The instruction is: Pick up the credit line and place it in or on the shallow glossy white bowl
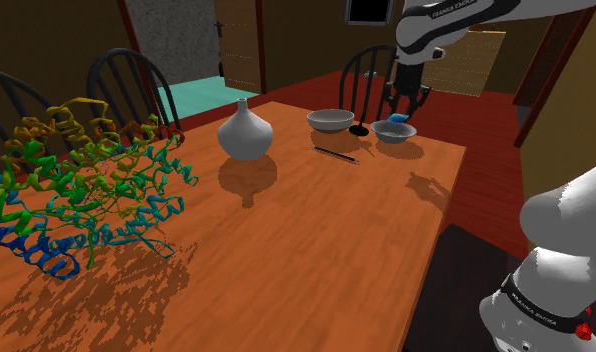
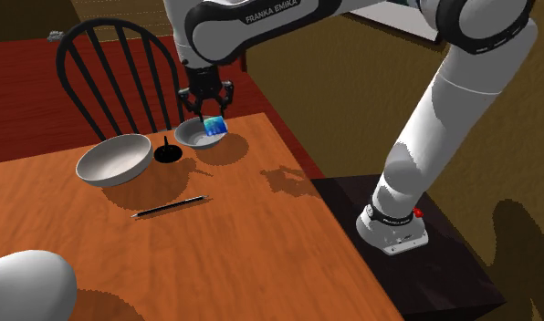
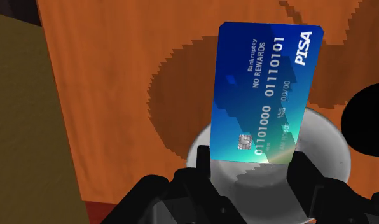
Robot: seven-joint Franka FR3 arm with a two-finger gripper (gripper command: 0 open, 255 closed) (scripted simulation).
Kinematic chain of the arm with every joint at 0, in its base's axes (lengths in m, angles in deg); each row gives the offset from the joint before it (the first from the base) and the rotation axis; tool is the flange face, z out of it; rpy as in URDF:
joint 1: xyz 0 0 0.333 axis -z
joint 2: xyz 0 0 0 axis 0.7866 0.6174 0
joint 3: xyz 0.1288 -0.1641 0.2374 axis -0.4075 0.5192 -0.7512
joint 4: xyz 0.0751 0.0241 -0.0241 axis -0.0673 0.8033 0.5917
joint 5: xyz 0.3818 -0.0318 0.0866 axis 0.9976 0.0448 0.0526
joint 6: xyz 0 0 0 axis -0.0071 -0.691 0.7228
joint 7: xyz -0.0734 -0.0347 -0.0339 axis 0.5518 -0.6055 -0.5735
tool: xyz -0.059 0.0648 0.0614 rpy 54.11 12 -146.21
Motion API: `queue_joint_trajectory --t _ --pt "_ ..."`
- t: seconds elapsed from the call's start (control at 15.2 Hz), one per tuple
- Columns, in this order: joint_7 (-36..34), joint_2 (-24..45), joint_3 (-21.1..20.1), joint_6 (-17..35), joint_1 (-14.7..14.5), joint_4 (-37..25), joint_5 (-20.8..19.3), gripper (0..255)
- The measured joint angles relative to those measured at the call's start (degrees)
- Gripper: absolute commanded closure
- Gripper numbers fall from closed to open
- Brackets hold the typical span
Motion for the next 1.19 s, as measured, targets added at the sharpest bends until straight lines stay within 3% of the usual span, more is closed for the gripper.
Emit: queue_joint_trajectory --t 0.59,1.19 --pt "2.9 17.2 2.1 -4.3 1.7 -20.6 -6.4 255" --pt "2.0 19.5 2.5 1.0 1.7 -17.2 -7.6 255"
